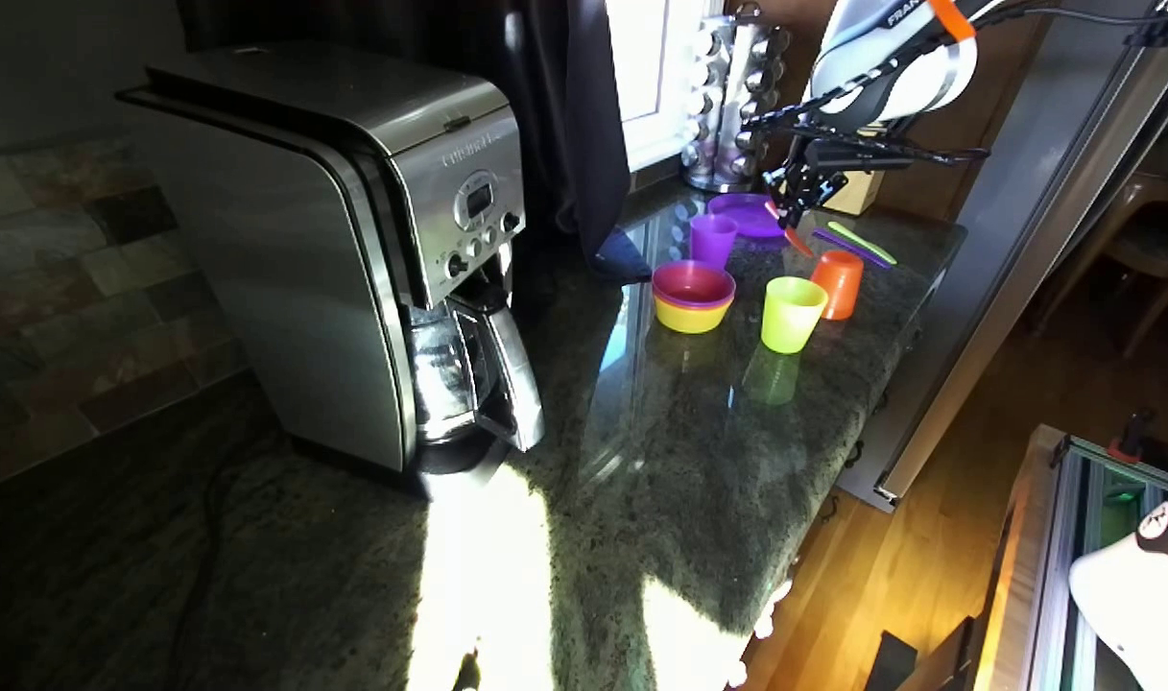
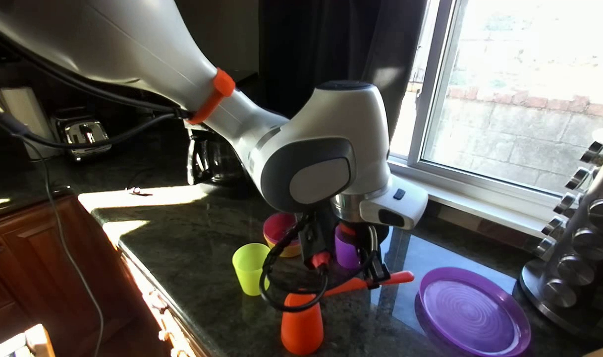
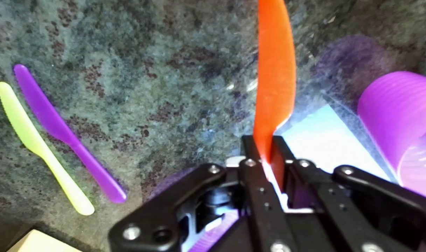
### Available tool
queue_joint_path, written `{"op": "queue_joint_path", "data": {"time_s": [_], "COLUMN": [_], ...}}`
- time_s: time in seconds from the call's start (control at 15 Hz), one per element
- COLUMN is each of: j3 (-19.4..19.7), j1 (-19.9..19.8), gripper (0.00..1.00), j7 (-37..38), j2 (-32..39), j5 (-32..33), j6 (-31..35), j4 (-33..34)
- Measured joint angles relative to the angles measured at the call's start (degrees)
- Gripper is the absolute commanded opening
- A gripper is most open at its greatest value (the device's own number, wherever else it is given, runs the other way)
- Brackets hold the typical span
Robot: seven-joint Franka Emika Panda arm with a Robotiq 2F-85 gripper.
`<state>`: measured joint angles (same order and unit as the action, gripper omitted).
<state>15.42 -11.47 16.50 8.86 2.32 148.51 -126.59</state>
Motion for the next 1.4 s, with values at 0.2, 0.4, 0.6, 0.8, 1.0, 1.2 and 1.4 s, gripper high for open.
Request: {"op": "queue_joint_path", "data": {"time_s": [0.2,0.4,0.6,0.8,1.0,1.2,1.4], "j3": [0.2,0.3,0.2,-0.2,-1.1,-2.5,-3.8], "j1": [-0.6,-1.1,-1.3,-1.5,-1.9,-2.4,-2.8], "gripper": [0.04,0.04,0.04,0.04,0.04,0.04,0.04], "j7": [0.0,0.0,0.1,0.6,1.5,3.2,4.4], "j2": [-2.8,-6.7,-10.9,-14.8,-18.0,-20.2,-21.5], "j5": [-0.7,-0.7,-0.3,0.8,2.5,4.0,4.0], "j6": [-1.9,-5.6,-8.9,-9.5,-9.5,-9.5,-9.5], "j4": [-0.4,-1.8,-4.3,-7.9,-12.0,-15.7,-18.1]}}
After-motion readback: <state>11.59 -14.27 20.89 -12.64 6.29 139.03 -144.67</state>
